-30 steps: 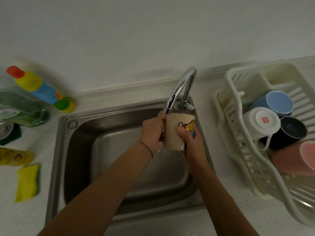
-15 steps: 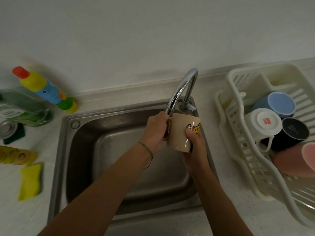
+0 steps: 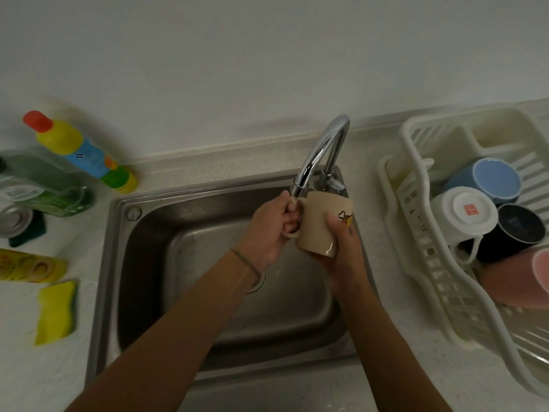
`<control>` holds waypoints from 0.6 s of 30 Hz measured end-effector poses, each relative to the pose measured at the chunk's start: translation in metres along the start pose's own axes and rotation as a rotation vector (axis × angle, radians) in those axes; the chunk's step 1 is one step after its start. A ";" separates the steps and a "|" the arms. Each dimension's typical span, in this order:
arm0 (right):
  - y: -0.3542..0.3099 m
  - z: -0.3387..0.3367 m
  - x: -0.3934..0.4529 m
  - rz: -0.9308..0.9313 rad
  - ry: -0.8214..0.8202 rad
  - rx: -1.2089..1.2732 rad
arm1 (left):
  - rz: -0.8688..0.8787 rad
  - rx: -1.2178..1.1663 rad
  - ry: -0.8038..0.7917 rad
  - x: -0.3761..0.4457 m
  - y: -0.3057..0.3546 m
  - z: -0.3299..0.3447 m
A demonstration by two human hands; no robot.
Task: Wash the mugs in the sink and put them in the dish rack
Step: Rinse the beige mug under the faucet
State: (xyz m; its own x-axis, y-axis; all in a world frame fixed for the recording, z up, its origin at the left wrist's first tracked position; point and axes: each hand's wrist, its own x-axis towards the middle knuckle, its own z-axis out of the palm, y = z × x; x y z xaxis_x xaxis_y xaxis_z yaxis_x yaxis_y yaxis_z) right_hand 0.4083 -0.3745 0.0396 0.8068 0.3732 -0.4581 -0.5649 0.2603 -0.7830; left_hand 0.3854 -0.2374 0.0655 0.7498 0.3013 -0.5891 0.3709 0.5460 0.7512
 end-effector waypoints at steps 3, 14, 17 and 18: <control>-0.006 0.003 -0.001 0.123 -0.027 0.213 | 0.017 -0.090 -0.140 -0.003 0.002 0.000; -0.003 0.012 0.000 0.301 0.006 0.292 | -0.073 -0.093 0.071 -0.002 0.014 0.004; -0.006 0.019 0.001 0.364 -0.020 0.255 | -0.060 0.138 0.223 -0.002 0.015 0.003; -0.007 0.019 0.002 0.382 -0.047 0.233 | -0.051 0.225 0.245 -0.002 0.014 0.001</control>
State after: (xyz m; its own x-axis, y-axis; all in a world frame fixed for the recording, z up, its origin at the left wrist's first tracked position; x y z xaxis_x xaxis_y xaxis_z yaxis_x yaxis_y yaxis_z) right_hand 0.4106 -0.3583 0.0522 0.5268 0.5202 -0.6723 -0.8492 0.2878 -0.4428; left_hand 0.3893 -0.2309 0.0779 0.5830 0.4719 -0.6614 0.5367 0.3875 0.7495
